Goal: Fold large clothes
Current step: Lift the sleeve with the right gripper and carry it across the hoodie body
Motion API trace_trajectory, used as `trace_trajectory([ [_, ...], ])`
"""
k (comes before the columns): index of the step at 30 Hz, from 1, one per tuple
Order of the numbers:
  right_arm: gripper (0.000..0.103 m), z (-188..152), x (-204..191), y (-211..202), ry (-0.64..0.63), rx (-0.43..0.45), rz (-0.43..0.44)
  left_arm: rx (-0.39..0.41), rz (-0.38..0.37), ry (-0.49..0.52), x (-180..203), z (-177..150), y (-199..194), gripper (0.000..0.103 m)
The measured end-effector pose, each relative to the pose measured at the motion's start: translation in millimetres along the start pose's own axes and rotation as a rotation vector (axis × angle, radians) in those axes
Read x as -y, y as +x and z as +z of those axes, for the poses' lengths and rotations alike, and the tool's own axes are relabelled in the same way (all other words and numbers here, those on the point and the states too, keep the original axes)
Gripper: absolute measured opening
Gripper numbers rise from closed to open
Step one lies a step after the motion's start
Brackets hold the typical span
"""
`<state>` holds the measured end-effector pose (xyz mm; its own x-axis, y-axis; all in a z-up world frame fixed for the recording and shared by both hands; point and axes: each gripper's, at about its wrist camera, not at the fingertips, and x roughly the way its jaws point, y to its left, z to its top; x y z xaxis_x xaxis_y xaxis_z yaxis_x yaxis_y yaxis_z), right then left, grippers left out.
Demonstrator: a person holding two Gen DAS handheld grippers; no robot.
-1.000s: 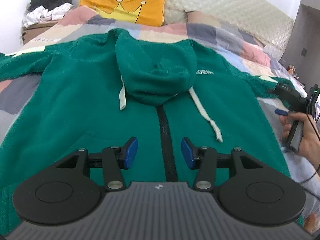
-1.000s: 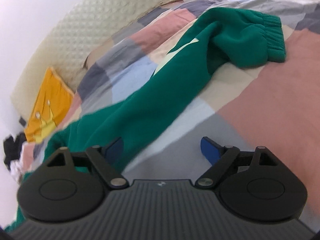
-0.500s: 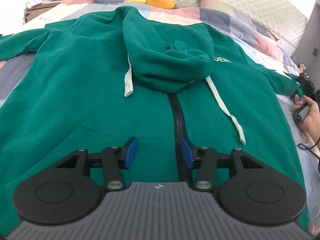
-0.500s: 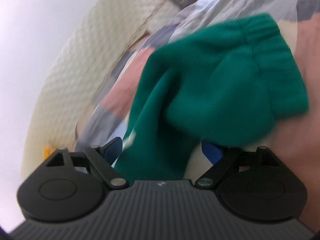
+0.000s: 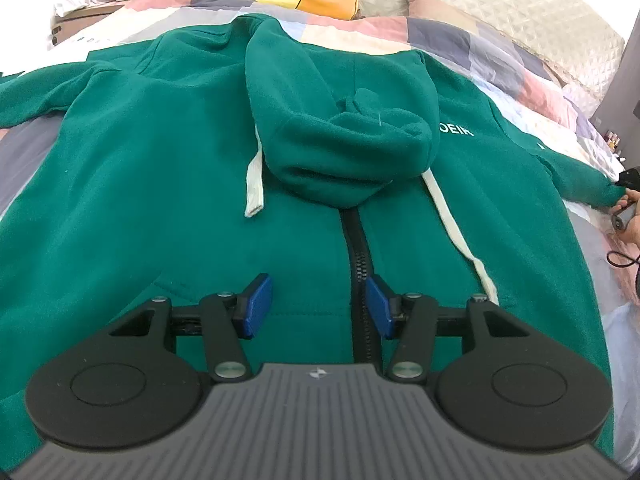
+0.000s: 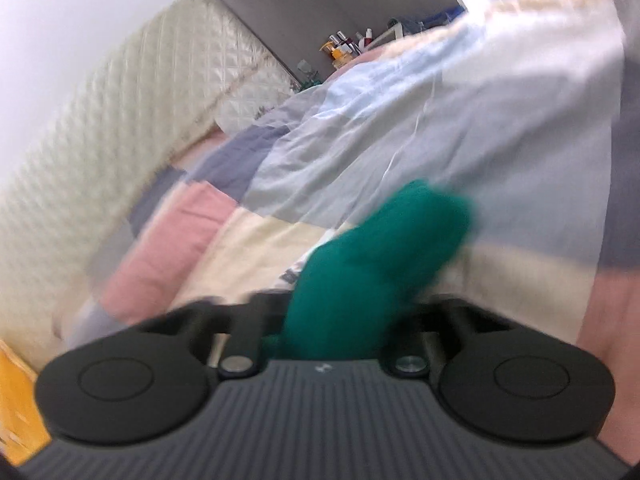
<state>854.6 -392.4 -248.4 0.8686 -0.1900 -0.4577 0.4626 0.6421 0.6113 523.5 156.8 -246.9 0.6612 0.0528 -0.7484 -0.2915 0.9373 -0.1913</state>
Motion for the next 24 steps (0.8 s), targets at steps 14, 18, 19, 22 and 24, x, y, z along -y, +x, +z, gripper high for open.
trace_trajectory([
  [14,0.008,93,-144,-110,-0.287,0.166,0.16,0.038,0.019,0.008,-9,2,-18,0.058],
  [18,0.008,95,-205,-159,-0.364,0.185,0.219,0.068,0.011,0.019,-13,7,-36,0.058],
  [19,0.008,91,-219,-171,-0.394,0.189,0.231,0.077,0.009,0.02,-14,8,-41,0.058],
  [22,0.008,74,-261,-208,-0.481,0.202,0.292,0.103,-0.011,0.032,-16,10,-52,0.058],
  [24,0.008,55,-289,-235,-0.546,0.207,0.338,0.105,0.0,0.042,-19,11,-57,0.058],
])
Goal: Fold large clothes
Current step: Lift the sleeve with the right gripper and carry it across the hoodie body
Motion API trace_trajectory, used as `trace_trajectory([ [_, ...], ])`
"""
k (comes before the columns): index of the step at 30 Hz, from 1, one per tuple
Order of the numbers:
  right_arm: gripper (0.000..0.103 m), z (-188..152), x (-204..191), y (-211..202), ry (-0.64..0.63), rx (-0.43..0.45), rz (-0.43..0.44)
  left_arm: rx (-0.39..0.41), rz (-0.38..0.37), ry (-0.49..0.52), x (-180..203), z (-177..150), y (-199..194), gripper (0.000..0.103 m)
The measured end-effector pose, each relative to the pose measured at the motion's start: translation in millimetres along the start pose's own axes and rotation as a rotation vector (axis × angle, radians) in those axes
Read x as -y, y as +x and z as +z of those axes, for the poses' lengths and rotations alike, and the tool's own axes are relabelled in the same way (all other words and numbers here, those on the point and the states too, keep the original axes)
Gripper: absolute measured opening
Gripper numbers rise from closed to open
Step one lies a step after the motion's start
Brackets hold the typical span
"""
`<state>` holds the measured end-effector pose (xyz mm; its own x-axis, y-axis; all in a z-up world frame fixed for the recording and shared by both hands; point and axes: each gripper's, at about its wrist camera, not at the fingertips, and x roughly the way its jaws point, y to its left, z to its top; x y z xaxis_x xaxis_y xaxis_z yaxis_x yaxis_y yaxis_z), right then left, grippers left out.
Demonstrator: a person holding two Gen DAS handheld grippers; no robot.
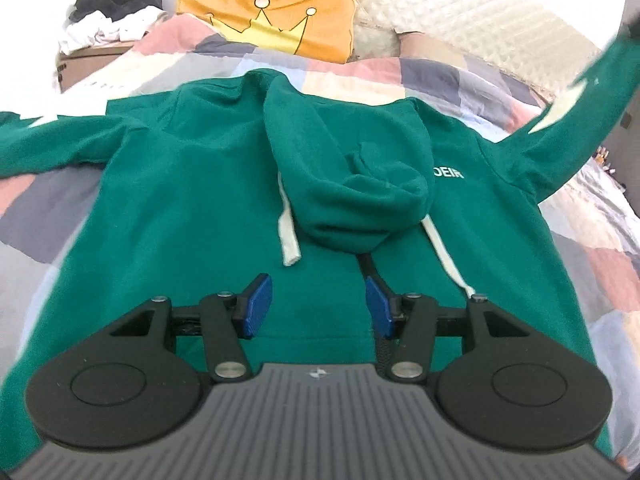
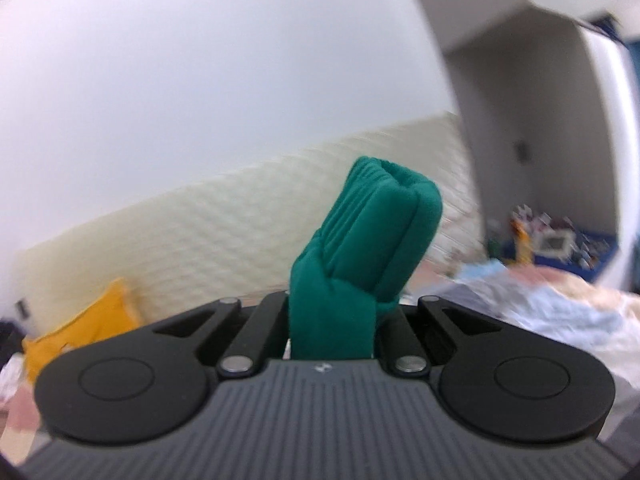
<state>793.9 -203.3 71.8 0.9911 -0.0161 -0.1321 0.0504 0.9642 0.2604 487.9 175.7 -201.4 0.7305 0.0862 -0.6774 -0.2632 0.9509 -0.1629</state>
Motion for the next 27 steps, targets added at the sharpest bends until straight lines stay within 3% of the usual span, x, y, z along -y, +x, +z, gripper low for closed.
trace_trajectory([
  [5,0.008,-7,-87,-38,-0.129,0.018,0.102,0.017,-0.044,-0.016,-14,1,-16,0.058],
  [11,0.008,-46,-181,-83,-0.238,0.009,0.245,0.098,-0.055,-0.086,-45,12,-45,0.058],
  [17,0.008,-124,-258,-118,-0.42,-0.025,0.381,0.146,-0.066,-0.233,-94,23,-66,0.058],
  [19,0.008,-158,-279,-128,-0.465,-0.051,0.422,0.132,-0.036,-0.282,-110,23,-69,0.058],
  [27,0.008,-292,-341,-169,-0.588,-0.256,0.598,0.144,-0.036,-0.441,-160,18,-81,0.058],
])
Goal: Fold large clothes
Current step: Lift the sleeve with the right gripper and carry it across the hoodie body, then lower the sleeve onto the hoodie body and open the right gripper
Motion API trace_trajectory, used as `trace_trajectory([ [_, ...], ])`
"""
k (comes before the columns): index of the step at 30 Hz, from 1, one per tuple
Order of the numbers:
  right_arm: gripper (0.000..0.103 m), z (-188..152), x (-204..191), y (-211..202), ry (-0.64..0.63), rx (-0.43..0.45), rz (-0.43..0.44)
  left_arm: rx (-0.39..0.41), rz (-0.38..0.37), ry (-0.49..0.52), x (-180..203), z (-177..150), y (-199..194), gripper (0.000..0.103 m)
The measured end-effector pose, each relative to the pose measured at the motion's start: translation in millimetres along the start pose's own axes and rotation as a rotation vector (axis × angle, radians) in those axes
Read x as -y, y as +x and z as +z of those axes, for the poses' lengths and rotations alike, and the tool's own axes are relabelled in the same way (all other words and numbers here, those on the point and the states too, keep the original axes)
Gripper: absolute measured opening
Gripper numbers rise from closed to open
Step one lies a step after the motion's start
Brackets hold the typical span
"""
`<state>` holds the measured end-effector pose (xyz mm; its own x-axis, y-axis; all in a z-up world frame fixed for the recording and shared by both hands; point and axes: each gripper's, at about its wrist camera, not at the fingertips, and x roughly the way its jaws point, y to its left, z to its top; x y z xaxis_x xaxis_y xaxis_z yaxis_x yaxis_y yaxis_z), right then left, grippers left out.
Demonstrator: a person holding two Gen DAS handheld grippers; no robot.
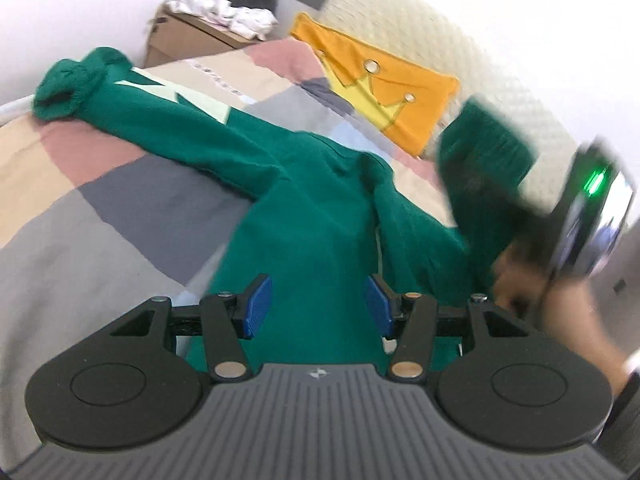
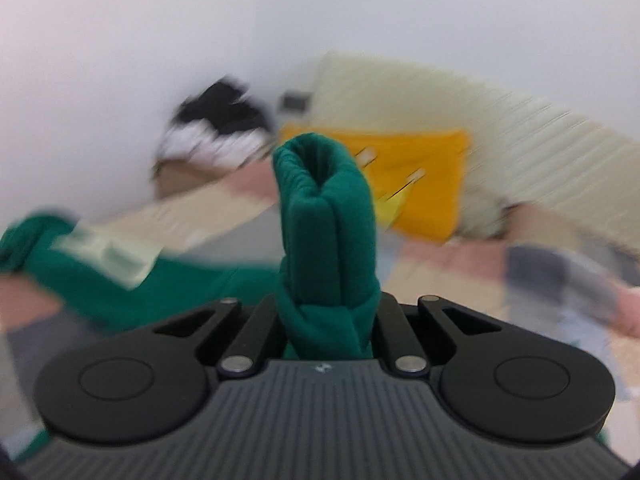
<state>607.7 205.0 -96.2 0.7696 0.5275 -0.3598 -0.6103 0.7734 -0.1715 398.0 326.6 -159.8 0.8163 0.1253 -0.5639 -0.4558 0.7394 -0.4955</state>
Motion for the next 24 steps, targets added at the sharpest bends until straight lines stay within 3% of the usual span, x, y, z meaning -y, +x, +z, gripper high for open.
trace_trajectory([
  [5,0.009,-40,-61,14,-0.066,-0.103,0.066,-0.001,0.009,-0.067,-22,2,0,0.058],
  [12,0.016,-62,-71,23,-0.011,-0.167,0.092,-0.021,0.005,-0.1,-36,5,10,0.058],
  [15,0.045,-65,-65,23,0.034,-0.199,0.159,-0.026,-0.003,-0.104,-38,7,15,0.058],
  [17,0.076,-67,-63,18,0.062,-0.203,0.203,-0.038,-0.019,-0.109,-38,7,18,0.058],
  [18,0.08,-68,-62,13,0.076,-0.203,0.222,-0.043,-0.026,-0.109,-38,8,20,0.058],
  [24,0.08,-71,-49,-17,0.098,-0.214,0.279,-0.033,-0.055,-0.076,-28,8,23,0.058],
])
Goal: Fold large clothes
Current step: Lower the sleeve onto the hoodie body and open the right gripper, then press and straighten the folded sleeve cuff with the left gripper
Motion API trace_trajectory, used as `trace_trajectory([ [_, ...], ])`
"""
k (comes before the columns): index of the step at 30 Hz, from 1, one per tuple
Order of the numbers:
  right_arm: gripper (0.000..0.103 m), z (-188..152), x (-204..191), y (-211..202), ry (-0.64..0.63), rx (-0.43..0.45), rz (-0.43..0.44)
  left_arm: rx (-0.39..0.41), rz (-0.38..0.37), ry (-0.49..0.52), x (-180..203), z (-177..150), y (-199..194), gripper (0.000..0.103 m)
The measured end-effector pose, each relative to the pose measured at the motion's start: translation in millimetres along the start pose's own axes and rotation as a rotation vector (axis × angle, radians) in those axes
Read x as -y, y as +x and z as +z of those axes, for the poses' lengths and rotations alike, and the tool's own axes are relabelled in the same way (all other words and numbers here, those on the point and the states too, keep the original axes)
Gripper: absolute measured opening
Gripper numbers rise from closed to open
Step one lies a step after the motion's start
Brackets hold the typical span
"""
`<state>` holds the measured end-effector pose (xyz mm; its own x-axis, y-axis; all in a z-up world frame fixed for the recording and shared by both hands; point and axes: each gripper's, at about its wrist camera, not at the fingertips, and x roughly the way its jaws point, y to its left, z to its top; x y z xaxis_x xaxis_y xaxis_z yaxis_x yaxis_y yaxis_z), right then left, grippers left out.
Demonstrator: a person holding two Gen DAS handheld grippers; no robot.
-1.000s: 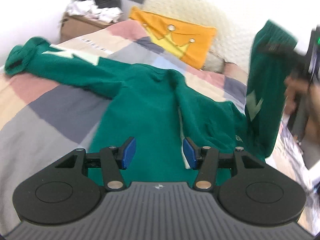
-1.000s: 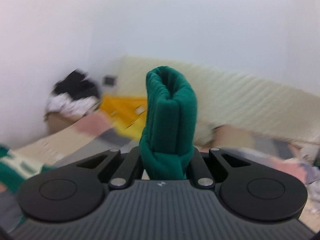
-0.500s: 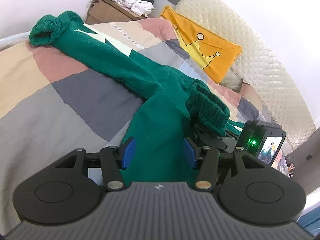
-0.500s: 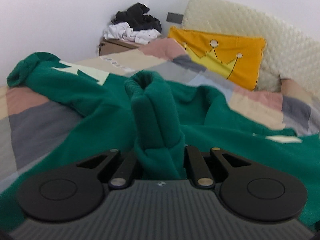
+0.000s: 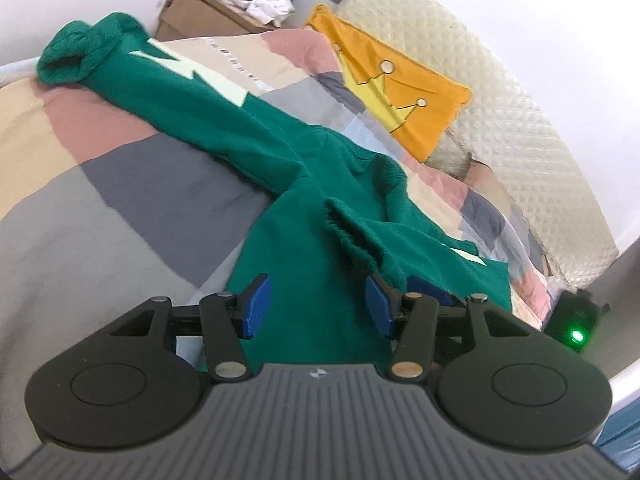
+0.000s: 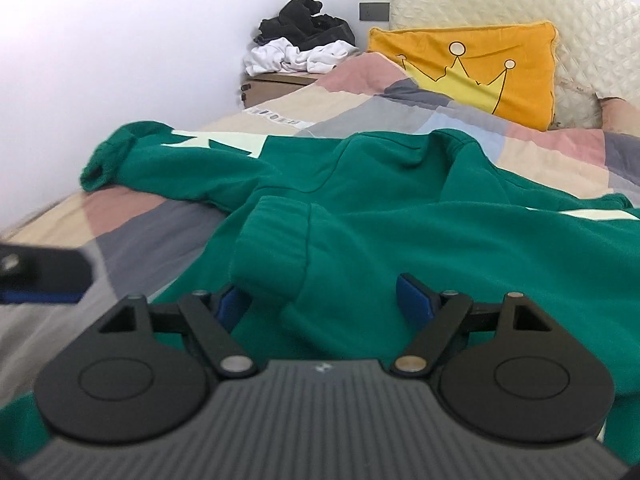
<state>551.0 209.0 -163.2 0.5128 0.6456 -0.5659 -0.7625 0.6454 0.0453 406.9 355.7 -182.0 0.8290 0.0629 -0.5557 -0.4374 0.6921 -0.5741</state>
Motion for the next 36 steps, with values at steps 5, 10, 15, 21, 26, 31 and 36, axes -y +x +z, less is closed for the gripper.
trace_trajectory([
  [5,0.08,-3,21,-32,0.059,0.032,0.014,0.019,-0.019,0.093,18,-1,6,0.058],
  [10,0.08,-5,51,-59,0.114,0.08,-0.005,0.029,-0.033,0.176,37,1,22,0.058],
  [15,0.08,-9,91,-69,0.185,0.126,-0.094,0.029,-0.009,0.198,56,-3,59,0.057],
  [21,0.08,-19,145,-65,0.308,0.145,-0.185,-0.006,0.037,0.246,66,-21,101,0.05],
  [26,0.08,-42,183,-51,0.429,0.149,-0.228,-0.029,0.106,0.308,67,-26,120,0.048],
  [31,0.076,-67,200,-32,0.484,0.115,-0.218,-0.074,0.149,0.33,63,-33,139,0.048],
  [36,0.076,-73,198,-18,0.457,0.063,-0.217,-0.09,0.18,0.376,65,-40,149,0.048],
])
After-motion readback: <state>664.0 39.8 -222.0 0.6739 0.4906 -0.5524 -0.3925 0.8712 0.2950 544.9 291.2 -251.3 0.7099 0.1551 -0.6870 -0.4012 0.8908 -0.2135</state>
